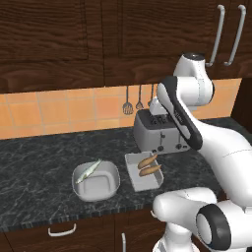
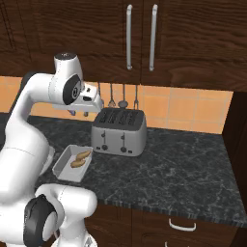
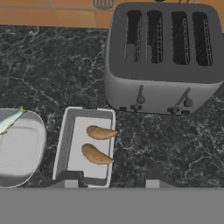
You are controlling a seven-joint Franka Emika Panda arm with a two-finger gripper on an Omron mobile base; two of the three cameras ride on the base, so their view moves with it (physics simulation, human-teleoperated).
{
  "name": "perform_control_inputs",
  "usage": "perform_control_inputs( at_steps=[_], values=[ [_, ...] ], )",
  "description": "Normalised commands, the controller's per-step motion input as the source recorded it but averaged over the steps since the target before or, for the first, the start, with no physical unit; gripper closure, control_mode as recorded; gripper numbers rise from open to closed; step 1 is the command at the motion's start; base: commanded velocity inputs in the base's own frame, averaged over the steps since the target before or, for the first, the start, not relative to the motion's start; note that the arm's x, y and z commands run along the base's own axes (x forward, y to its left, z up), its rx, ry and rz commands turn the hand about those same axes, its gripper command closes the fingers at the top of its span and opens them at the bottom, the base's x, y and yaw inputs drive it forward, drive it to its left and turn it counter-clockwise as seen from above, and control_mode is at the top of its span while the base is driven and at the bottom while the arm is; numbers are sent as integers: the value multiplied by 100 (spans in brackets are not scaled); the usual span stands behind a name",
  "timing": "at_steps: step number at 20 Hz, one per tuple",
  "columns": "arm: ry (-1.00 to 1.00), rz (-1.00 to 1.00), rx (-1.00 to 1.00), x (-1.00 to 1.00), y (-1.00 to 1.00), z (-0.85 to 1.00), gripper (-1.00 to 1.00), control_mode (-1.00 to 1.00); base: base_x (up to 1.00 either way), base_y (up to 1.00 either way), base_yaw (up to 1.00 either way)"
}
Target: Take the meat container that has the fish and place it on the second highest rack of the freezer. Then take the vegetable container that has the sweet potatos and place it on the highest rack of the freezer.
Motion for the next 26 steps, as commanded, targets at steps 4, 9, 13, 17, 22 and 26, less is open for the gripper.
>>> perform_control_inputs(
  at_steps=[4, 9, 13, 17, 22, 26],
  values=[
    [-5, 0, -1, -36, 8, -25, -100, -100, 0, 0, 0],
    [-23, 8, -6, -99, 85, -97, -100, -100, 0, 0, 0],
    [-5, -6, 1, -59, 92, -59, -100, -100, 0, 0, 0],
    [-1, -37, 16, -41, 72, -24, -100, -100, 0, 0, 0],
    [4, -39, 22, -33, 43, -13, -100, -100, 0, 0, 0],
    [13, -5, 20, -13, 53, -30, -100, -100, 0, 0, 0]
  ],
)
